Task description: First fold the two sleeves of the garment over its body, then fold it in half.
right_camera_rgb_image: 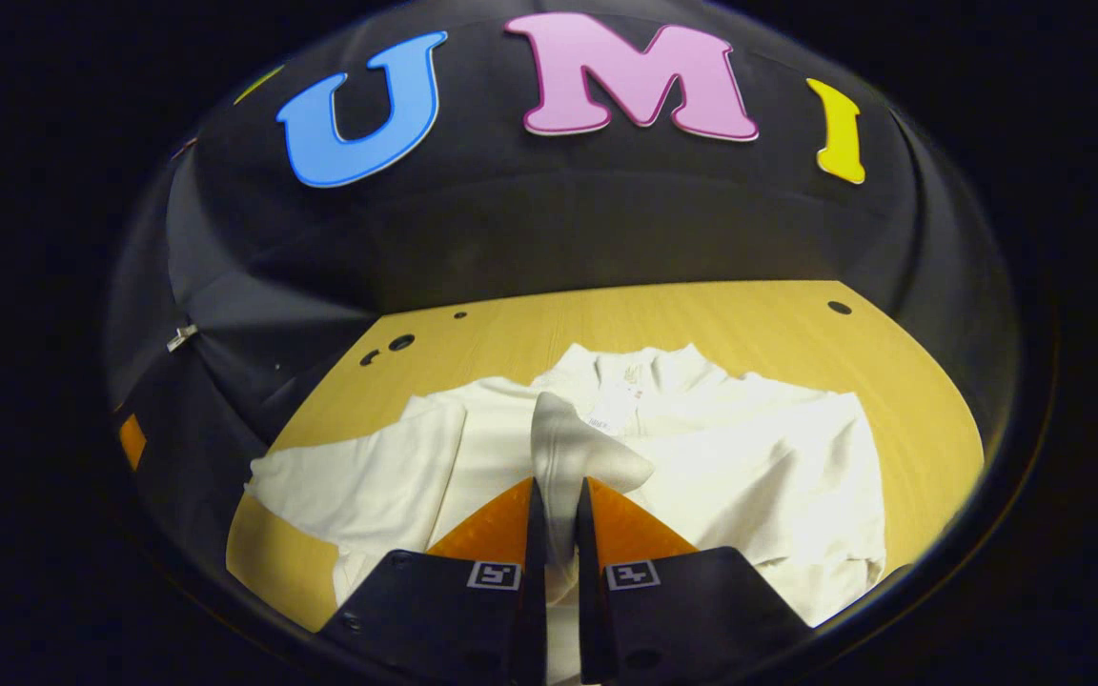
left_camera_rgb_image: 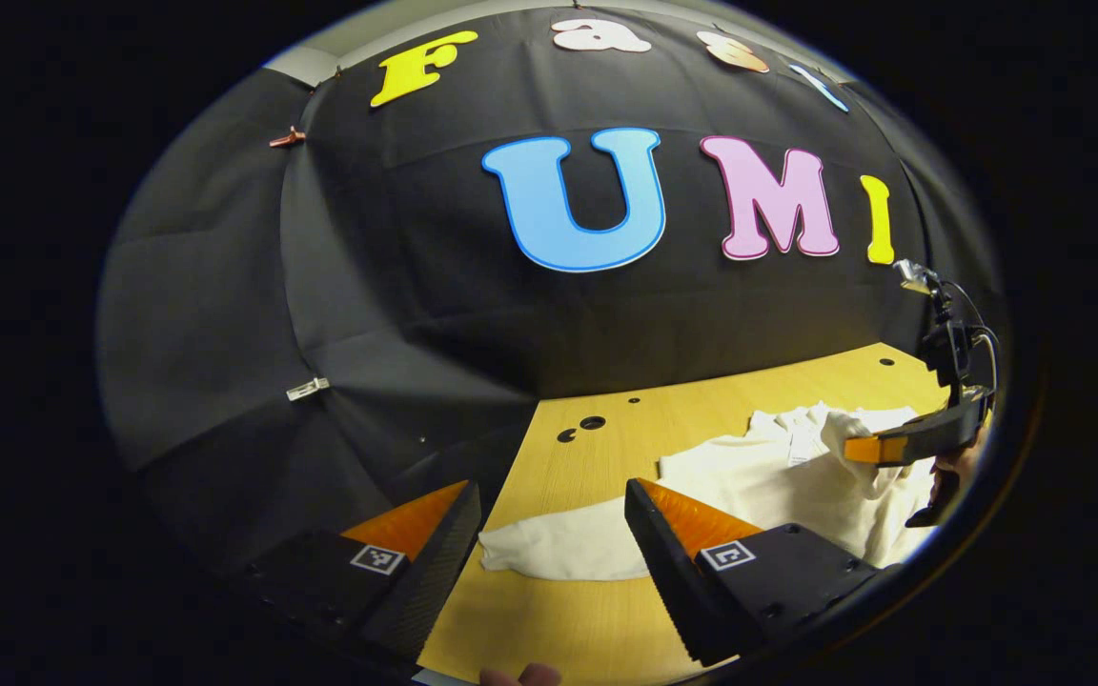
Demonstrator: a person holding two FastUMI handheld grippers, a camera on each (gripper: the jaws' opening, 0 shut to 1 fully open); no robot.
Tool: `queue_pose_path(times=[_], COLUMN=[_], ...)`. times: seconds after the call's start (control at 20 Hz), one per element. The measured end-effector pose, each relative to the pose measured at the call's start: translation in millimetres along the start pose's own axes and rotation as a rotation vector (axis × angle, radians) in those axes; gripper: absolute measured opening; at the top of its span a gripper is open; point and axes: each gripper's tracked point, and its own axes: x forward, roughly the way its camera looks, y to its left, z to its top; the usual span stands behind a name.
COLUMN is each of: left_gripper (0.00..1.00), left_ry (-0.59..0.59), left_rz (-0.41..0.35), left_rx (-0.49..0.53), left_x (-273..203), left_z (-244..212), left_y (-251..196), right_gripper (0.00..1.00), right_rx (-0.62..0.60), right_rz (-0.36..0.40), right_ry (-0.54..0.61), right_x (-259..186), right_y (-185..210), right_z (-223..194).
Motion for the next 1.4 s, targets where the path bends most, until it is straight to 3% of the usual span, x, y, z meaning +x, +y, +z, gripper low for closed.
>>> queue_pose_path(times=[0.15,0.2,0.25,0.3,0.35,0.4,0.45,0.5,0.65,0.9,0.95,1.0,1.05,1.1,1.4], left_gripper=[0.97,0.96,0.97,0.97,0.97,0.97,0.97,0.97,0.97,0.97,0.97,0.97,0.97,0.97,0.97], left_ry=[0.035,0.05,0.061,0.071,0.078,0.086,0.095,0.106,0.145,0.192,0.206,0.219,0.228,0.244,0.393], left_rz=[0.008,0.014,0.021,0.025,0.027,0.032,0.038,0.042,0.053,0.054,0.056,0.056,0.061,0.061,0.012], left_rx=[-0.005,-0.008,-0.014,-0.022,-0.031,-0.037,-0.042,-0.045,-0.064,-0.099,-0.105,-0.111,-0.113,-0.11,-0.119], left_x=[17,23,29,33,38,43,49,54,69,92,97,102,107,115,140], left_z=[-23,-33,-39,-46,-51,-57,-63,-70,-88,-115,-120,-126,-129,-136,-174], left_y=[8,11,15,18,21,23,27,29,37,41,42,43,45,46,37], right_gripper=[0.25,0.17,0.31,0.21,0.27,0.61,0.48,0.56,0.64,0.65,0.65,0.51,0.51,0.65,0.7], right_rx=[0.012,0.021,0.03,0.036,0.038,0.041,0.053,0.075,0.139,0.138,0.129,0.12,0.109,0.094,0.077], right_rz=[0.03,0.041,0.061,0.079,0.096,0.114,0.135,0.16,0.222,0.264,0.26,0.252,0.239,0.223,0.111], right_ry=[0.085,0.108,0.125,0.127,0.12,0.117,0.126,0.138,0.154,0.131,0.125,0.12,0.117,0.113,0.101], right_x=[22,27,29,30,30,28,26,22,4,-44,-55,-64,-73,-81,-117], right_y=[13,20,28,36,43,50,57,65,82,86,82,76,68,58,2], right_z=[-32,-42,-48,-50,-47,-47,-47,-48,-39,-16,-11,-7,-4,-2,2])
